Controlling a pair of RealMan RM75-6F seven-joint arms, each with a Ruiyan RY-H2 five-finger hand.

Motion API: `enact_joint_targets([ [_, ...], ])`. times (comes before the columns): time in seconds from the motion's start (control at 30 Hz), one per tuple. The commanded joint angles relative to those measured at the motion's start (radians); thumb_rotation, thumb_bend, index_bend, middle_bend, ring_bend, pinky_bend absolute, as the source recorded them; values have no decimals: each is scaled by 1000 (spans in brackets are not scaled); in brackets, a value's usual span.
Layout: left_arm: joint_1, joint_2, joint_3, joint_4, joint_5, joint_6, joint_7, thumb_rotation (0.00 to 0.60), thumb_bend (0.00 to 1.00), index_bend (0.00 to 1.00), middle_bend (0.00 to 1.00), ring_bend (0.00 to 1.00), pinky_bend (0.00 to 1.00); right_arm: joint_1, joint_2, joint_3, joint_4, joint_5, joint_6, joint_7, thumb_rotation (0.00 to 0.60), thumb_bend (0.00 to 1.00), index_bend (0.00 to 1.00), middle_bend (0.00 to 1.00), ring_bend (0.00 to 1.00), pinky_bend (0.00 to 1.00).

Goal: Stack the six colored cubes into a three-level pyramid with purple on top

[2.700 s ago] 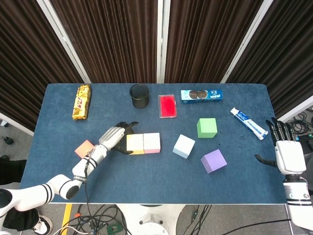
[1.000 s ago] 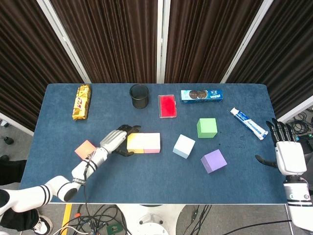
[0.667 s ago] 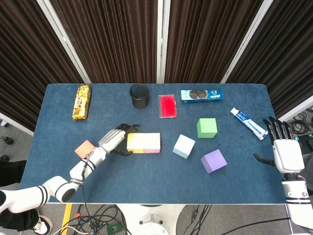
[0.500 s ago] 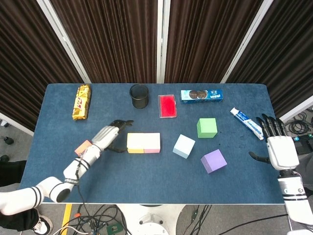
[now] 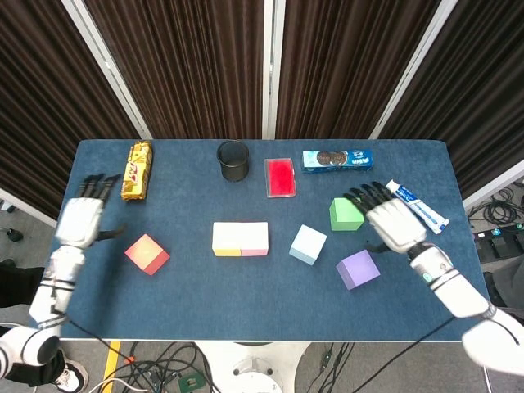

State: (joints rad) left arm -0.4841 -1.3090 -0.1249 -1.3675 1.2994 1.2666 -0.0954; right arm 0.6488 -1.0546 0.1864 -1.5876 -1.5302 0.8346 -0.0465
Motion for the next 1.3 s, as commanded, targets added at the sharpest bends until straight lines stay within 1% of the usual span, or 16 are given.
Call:
enact_joint_targets([
  [0.03, 68, 34, 18, 37, 1, 42, -62, 600, 218, 73, 116, 23, 62, 113, -38, -7, 72, -53, -102, 22, 600, 0, 0, 112, 0, 0],
  [0.17, 91, 33, 21, 45, 3, 53, -63, 600, 218, 73, 116, 18, 62, 175, -87, -28, 131, -104, -131, 56, 600, 0, 0, 147, 0, 0],
  [0.23, 98, 32, 16, 40, 2, 55, -66, 600, 218, 73, 116, 12, 61, 201, -105, -47, 157, -137, -135, 74, 600, 0, 0, 149, 0, 0],
  [0.5, 114, 39, 1, 28, 4, 48, -80, 600, 217, 73, 108, 0, 59, 248, -113, -120, 183, -242, -92, 134, 600, 0, 0, 135, 0, 0],
  [0.73, 120, 24, -5, 42, 10, 46, -57, 600, 217, 73, 107, 0, 57, 279, -179, -159, 250, -251, -100, 168, 600, 0, 0, 115, 0, 0],
  [0.93, 130, 17, -12, 50, 9, 49, -51, 600, 217, 73, 107, 0, 57, 305, -254, -179, 330, -252, -87, 215, 600, 0, 0, 123, 0, 0],
  [1.03, 134, 13, -15, 54, 6, 44, -54, 600, 217, 73, 107, 0, 57, 315, -278, -195, 358, -261, -77, 236, 600, 0, 0, 136, 0, 0],
  [1.13, 137, 11, -18, 57, 5, 40, -59, 600, 217, 73, 107, 0, 57, 316, -290, -210, 378, -268, -53, 252, 600, 0, 0, 183, 0, 0],
  [1.3, 137, 10, -22, 61, 8, 32, -63, 600, 217, 73, 107, 0, 57, 312, -290, -223, 392, -259, -32, 267, 600, 0, 0, 325, 0, 0],
])
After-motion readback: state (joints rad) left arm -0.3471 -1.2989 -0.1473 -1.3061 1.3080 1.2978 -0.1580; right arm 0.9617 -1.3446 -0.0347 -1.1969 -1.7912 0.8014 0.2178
